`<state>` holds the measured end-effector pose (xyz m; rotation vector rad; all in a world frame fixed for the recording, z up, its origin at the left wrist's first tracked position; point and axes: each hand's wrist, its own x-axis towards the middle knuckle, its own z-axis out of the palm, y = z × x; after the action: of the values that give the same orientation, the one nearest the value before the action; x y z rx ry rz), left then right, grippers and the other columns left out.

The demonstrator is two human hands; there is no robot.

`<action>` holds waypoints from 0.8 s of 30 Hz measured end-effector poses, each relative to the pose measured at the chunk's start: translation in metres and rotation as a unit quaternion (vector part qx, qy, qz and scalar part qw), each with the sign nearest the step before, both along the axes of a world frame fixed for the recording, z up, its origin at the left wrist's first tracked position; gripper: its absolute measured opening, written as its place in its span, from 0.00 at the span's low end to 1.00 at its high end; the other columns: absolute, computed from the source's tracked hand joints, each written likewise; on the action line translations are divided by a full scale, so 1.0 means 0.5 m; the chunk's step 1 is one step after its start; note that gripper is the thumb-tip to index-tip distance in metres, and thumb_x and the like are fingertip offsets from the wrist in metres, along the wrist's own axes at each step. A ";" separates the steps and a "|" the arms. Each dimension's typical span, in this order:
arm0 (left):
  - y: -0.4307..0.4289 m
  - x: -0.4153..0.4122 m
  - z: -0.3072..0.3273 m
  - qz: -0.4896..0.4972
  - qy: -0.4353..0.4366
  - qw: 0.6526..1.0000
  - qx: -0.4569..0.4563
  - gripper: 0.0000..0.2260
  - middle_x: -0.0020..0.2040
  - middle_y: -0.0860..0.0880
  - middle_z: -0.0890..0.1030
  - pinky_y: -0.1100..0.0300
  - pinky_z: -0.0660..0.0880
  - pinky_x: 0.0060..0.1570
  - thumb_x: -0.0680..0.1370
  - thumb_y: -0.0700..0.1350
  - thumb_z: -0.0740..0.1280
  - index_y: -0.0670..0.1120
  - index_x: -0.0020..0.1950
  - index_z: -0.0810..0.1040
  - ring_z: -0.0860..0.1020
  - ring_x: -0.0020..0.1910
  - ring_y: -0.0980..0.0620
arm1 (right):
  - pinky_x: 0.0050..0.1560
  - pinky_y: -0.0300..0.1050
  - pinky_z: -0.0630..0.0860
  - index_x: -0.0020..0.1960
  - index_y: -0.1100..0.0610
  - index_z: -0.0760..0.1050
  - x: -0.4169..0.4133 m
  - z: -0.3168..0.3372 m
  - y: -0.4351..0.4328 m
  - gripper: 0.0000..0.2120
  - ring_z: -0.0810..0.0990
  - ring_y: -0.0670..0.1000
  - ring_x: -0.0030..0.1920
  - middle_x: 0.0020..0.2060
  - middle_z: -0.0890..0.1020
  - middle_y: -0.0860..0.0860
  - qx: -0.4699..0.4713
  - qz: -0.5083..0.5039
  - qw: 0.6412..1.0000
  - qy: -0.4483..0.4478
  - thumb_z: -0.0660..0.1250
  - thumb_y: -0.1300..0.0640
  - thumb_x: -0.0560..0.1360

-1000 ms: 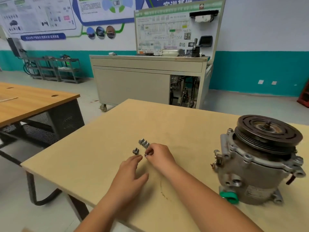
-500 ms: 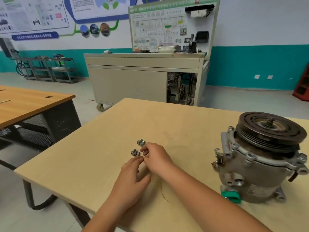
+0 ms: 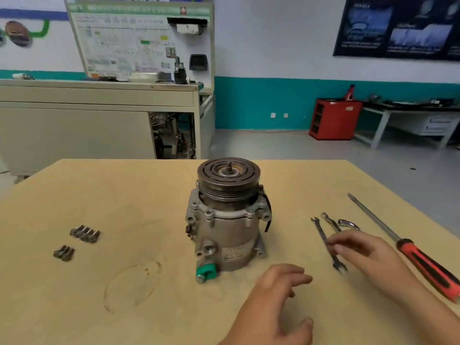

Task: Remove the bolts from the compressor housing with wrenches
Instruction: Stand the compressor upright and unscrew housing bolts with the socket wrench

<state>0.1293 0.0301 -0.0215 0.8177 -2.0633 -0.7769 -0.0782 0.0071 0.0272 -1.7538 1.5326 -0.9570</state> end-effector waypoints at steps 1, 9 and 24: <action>-0.011 -0.029 -0.001 -0.015 0.005 1.000 0.001 0.20 0.66 0.59 0.69 0.74 0.63 0.56 0.74 0.45 0.69 0.55 0.65 0.73 0.68 0.61 0.63 | 0.42 0.28 0.71 0.39 0.50 0.79 -0.056 -0.013 -0.014 0.14 0.79 0.55 0.45 0.40 0.83 0.49 -0.038 -0.075 0.996 -0.012 0.66 0.68 0.74; -0.047 -0.354 0.007 -0.084 -0.307 0.937 -0.144 0.22 0.66 0.40 0.70 0.47 0.63 0.61 0.77 0.47 0.66 0.38 0.67 0.70 0.63 0.66 0.43 | 0.51 0.42 0.72 0.64 0.57 0.72 -0.262 -0.089 -0.144 0.22 0.76 0.52 0.54 0.57 0.78 0.54 0.128 -0.184 0.919 0.323 0.67 0.48 0.74; -0.067 -0.240 0.081 -0.041 -0.099 0.983 -0.149 0.19 0.64 0.42 0.74 0.47 0.64 0.64 0.74 0.39 0.68 0.40 0.65 0.75 0.68 0.65 0.41 | 0.30 0.42 0.66 0.35 0.58 0.72 -0.113 0.013 -0.168 0.11 0.70 0.48 0.28 0.31 0.75 0.54 -0.026 -0.162 0.985 -0.047 0.61 0.59 0.77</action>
<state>0.0095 -0.0036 0.0192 0.6676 -2.3316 -0.4256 -0.1346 -0.0768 0.0337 -1.4969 1.7782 -1.2288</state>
